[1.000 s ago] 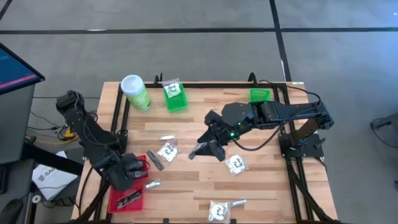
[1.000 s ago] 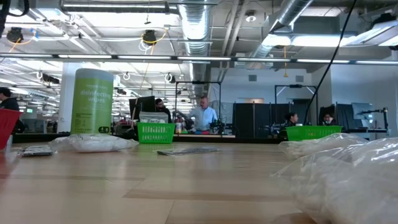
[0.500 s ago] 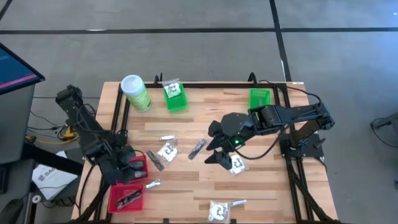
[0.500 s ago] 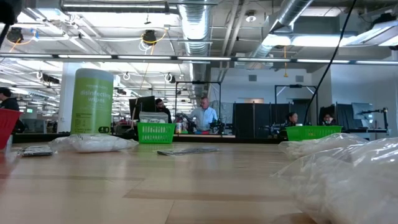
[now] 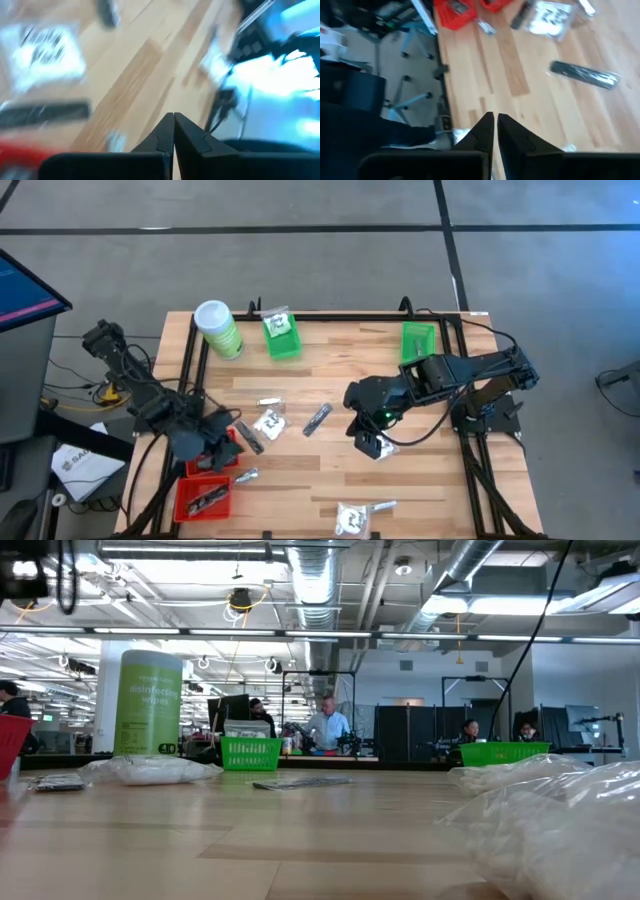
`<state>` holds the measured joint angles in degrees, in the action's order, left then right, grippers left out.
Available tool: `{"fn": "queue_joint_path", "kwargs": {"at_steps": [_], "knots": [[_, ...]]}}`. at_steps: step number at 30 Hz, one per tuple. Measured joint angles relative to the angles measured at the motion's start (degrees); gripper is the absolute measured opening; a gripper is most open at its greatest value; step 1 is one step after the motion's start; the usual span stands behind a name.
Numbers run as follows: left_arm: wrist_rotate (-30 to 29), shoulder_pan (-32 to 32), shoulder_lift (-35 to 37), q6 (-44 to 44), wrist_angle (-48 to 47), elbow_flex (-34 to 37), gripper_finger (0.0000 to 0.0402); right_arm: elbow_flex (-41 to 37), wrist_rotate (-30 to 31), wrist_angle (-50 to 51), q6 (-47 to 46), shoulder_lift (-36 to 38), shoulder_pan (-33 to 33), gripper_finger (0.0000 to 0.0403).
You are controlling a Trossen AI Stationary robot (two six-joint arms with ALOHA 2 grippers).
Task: Pick & Place Travel size toiletries
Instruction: Put the white vanity pack into the top left green basket
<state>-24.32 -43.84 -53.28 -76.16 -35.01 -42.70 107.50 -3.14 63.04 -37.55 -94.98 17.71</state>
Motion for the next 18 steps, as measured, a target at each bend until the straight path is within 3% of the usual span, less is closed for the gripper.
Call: {"fn": "queue_joint_path", "kwargs": {"at_steps": [6, 9, 13, 18], "knots": [[0.71, 8.81, -4.16, 13.14, 14.83, -0.01, 0.0001, -4.69, 2.15, 0.33, -1.38, 0.11, 1.24, 0.0005], [4.82, 13.83, -8.2, 17.14, 23.34, -0.02, 0.0001, -8.29, 2.41, -4.4, -1.68, 0.28, 1.53, 0.0002], [8.71, 19.3, -14.7, 18.73, 31.27, -0.05, 0.0001, -13.95, 2.29, -12.41, -3.71, 0.2, 1.84, 0.0001], [13.47, 24.98, -20.99, 16.49, 31.68, -0.04, 0.0001, -19.35, 1.86, -15.53, -5.15, 0.53, 2.74, 0.0001]]}}
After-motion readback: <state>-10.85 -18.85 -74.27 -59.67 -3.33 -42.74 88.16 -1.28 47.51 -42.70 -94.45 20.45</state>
